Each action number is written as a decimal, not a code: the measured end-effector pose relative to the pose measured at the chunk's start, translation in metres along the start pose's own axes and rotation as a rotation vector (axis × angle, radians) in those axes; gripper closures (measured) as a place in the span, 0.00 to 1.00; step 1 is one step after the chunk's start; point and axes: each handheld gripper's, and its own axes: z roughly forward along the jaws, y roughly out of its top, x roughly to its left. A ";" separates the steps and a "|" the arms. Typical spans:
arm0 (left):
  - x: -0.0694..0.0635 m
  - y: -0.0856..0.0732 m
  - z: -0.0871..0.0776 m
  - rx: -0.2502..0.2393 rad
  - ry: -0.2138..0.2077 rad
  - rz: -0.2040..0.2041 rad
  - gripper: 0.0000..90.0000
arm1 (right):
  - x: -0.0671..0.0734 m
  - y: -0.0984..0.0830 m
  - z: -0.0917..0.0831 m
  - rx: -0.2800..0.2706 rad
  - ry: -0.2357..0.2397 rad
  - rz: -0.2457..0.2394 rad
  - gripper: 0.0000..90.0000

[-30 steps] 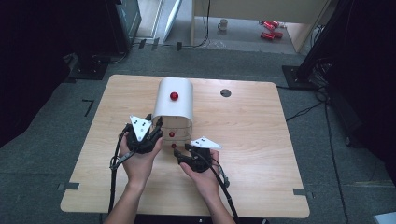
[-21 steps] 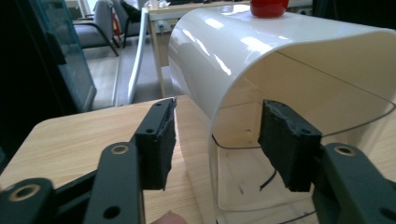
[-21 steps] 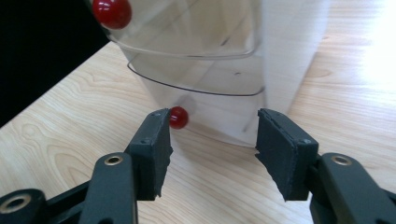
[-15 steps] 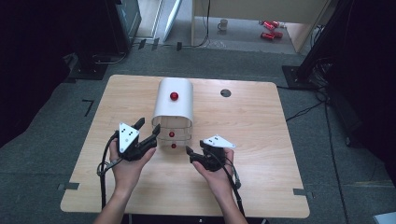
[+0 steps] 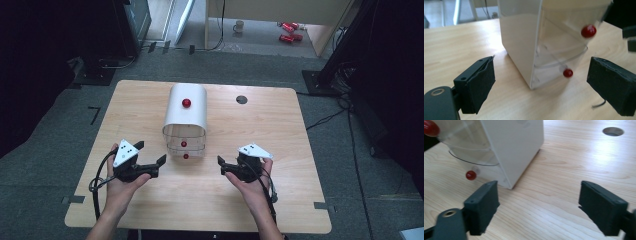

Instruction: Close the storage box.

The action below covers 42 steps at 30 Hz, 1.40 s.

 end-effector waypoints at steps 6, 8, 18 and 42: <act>0.014 -0.024 -0.015 0.045 -0.029 0.028 0.00 | -0.016 -0.004 -0.011 0.023 -0.042 -0.014 0.05; 0.021 -0.032 -0.019 0.063 -0.019 0.017 0.00 | -0.025 -0.008 -0.016 0.031 -0.053 -0.013 0.01; 0.055 -0.067 -0.038 0.147 0.044 -0.013 0.00 | -0.057 -0.027 -0.038 0.064 -0.089 -0.061 0.00; 0.089 -0.101 -0.044 0.341 0.136 -0.025 0.00 | -0.142 -0.087 -0.071 0.199 -0.267 -0.009 0.00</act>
